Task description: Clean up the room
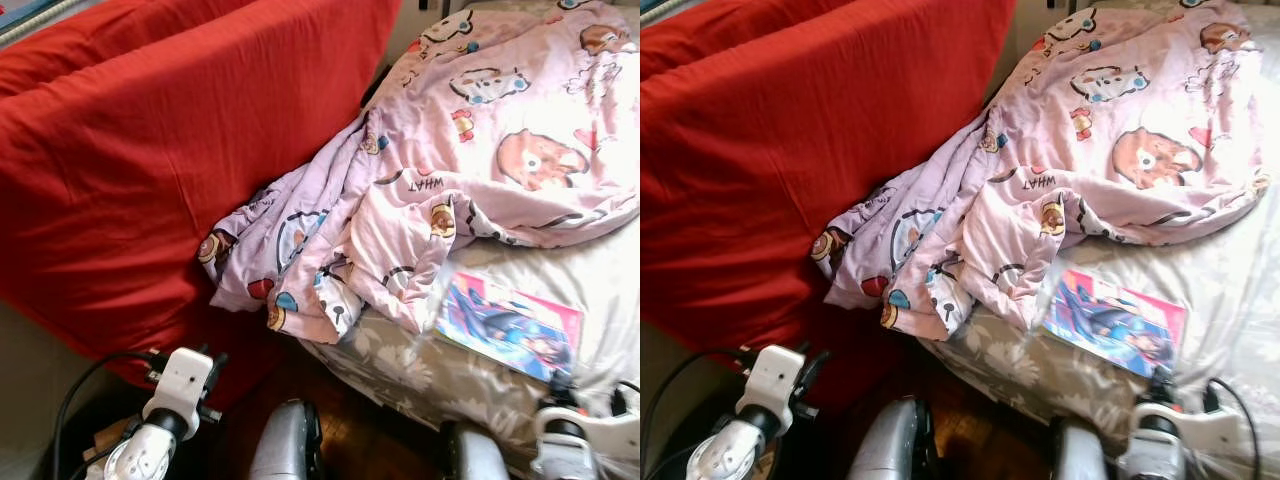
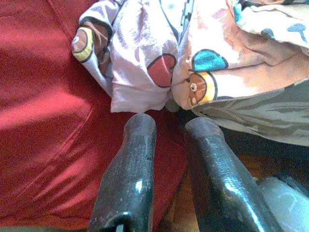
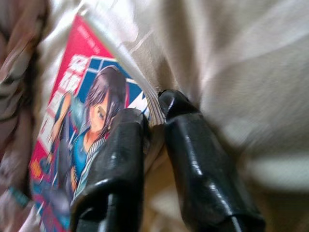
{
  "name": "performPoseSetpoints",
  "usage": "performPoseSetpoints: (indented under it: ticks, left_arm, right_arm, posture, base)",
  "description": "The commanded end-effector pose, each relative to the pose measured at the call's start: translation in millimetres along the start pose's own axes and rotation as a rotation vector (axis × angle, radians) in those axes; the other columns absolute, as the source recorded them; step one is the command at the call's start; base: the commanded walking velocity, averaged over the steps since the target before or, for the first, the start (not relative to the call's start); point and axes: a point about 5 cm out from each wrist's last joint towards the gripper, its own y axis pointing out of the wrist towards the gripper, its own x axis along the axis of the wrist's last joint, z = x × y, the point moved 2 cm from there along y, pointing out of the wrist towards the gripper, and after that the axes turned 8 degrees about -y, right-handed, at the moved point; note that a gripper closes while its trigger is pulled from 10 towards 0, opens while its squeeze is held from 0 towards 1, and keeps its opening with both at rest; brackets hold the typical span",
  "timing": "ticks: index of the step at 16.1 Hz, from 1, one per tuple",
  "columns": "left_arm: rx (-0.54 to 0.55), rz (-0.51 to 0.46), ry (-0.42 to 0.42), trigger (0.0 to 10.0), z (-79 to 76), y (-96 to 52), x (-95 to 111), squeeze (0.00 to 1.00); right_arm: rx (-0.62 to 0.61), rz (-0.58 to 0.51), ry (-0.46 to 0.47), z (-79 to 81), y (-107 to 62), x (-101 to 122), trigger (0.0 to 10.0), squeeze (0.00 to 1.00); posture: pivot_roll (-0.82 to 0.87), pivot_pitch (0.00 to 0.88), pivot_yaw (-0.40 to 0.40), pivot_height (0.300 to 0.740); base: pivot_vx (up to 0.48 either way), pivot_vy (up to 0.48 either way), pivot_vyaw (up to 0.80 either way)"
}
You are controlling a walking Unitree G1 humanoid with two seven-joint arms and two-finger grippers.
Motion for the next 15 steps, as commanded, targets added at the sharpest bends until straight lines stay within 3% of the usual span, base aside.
performPoseSetpoints:
  ticks: [1,2,5,15]
  left_arm:
    - [0.014,0.020,0.010,10.0,3.2,-0.7,-6,0.00]
    - [0.014,0.019,0.010,10.0,3.0,-0.1,-6,0.00]
    - [0.027,-0.008,-0.012,10.0,-2.7,18.3,-1,0.00]
    - [0.029,-0.014,-0.014,10.0,-3.2,20.5,-1,0.00]
  right_arm:
    - [0.026,0.084,-0.012,6.8,-4.1,-24,0.0,0.00]
    - [0.029,0.084,-0.014,7.6,-3.8,-24,0.0,0.00]
    - [0.110,0.025,-0.060,29.3,2.6,-19,0.0,0.00]
    - [0.109,0.004,-0.084,30.3,2.7,-16,0.0,0.00]
  posture:
    - [0.21,0.073,0.166,0.601]
    - [0.21,0.073,0.166,0.601]
    - [0.16,0.021,0.132,0.601]
    - [0.15,0.018,0.130,0.601]
  base:
    - [0.000,0.000,0.00]
    - [0.000,0.000,0.00]
    - [0.000,0.000,0.00]
    - [0.000,0.000,0.00]
